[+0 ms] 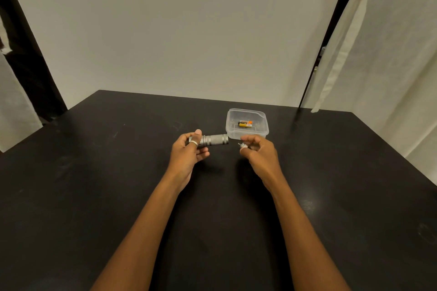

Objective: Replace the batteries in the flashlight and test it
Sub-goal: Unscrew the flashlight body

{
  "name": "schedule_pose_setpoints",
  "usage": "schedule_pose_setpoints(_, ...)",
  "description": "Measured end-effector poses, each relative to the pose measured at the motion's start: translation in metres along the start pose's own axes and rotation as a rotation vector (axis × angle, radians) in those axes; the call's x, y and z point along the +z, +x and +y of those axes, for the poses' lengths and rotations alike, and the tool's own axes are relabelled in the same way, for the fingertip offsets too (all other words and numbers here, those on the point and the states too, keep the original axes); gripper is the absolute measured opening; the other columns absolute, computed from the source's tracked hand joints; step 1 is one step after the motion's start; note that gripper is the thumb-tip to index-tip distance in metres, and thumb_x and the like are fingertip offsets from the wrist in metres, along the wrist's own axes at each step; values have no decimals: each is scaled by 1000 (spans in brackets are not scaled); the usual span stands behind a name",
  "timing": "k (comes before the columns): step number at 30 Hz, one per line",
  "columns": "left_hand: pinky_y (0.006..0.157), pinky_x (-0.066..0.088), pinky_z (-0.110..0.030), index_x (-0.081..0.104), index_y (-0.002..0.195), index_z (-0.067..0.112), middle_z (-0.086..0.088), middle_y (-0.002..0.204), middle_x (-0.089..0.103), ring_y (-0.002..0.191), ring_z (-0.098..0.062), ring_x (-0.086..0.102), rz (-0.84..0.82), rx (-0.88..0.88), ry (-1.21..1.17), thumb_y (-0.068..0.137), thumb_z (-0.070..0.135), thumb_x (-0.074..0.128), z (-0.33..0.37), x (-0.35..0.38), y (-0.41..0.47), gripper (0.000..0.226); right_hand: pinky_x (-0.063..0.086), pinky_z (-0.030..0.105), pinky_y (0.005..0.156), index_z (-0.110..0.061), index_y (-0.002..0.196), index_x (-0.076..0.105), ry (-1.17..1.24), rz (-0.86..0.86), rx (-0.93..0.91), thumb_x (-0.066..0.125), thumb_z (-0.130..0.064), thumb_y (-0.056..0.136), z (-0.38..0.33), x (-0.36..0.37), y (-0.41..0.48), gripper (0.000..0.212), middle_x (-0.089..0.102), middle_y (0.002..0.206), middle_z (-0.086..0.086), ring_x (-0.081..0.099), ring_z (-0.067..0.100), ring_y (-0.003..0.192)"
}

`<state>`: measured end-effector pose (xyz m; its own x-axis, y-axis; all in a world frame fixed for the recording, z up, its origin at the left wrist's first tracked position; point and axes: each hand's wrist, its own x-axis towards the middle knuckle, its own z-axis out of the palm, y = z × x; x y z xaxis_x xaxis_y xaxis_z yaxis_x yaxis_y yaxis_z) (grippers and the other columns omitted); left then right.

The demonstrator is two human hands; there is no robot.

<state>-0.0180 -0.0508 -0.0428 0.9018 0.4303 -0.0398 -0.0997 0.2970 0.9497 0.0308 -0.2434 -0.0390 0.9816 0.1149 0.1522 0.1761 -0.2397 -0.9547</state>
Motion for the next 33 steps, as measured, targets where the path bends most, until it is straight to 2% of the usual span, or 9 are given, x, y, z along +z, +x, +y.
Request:
schedule_pose_setpoints(2,73,59,-28,62,118,9,-11,107,65,82,-16,65,6,-3,-7,102,33,60,0,0,0,29,51,12,80,-18,121,70,-202,-12,-71,71,-2,88,0,-2,0,36,69,113,0,67,7,98)
schedule_pose_setpoints(5,72,59,-27,62,117,9,-11,107,65,81,-15,65,6,-2,-10,102,32,60,0,0,0,28,47,9,79,-15,118,71,-396,-35,-179,73,-6,85,-1,-1,0,35,63,112,0,63,6,95)
schedule_pose_setpoints(11,74,59,-28,62,118,10,-13,113,65,85,-17,65,13,-15,-3,102,33,60,1,1,0,28,51,23,88,-14,115,71,-591,-22,-181,73,-11,86,1,-1,-2,29,62,112,2,61,11,97)
schedule_pose_setpoints(17,75,59,-29,62,120,10,-13,114,66,86,-17,65,17,-23,-1,101,33,60,2,1,0,30,58,43,91,-23,99,67,-628,-31,-118,77,-19,82,-2,-4,-2,20,67,102,-3,64,14,95)
schedule_pose_setpoints(19,75,59,-29,62,120,10,-13,114,66,86,-16,65,15,-26,-1,102,33,60,3,1,-1,29,57,45,93,-25,98,65,-646,-41,-98,77,-21,83,-4,-6,-4,20,68,102,-4,65,14,95)
schedule_pose_setpoints(25,76,59,-29,62,119,11,-13,114,66,86,-17,66,13,-24,7,101,34,60,4,1,-2,29,50,44,106,-21,126,62,-587,-47,-83,82,-29,83,-4,-6,-2,48,63,127,0,58,19,121)
schedule_pose_setpoints(29,75,59,-29,62,120,9,-13,111,66,85,-17,66,17,-19,2,101,33,61,5,2,-4,30,51,35,104,-16,124,66,-431,119,-263,75,-19,91,-14,1,-8,35,64,128,1,58,17,122)
schedule_pose_setpoints(31,74,59,-29,62,120,9,-12,110,66,84,-17,66,20,-14,-3,101,34,61,5,2,-4,31,56,35,99,-14,123,68,-342,160,-316,72,-15,94,-21,9,-11,30,68,125,0,62,13,116)
schedule_pose_setpoints(33,73,59,-28,62,118,9,-11,108,66,84,-16,65,21,-10,-11,101,34,61,6,2,-6,30,57,29,92,-14,123,68,-273,156,-326,68,-16,97,-28,16,-15,26,70,118,-4,65,8,106)
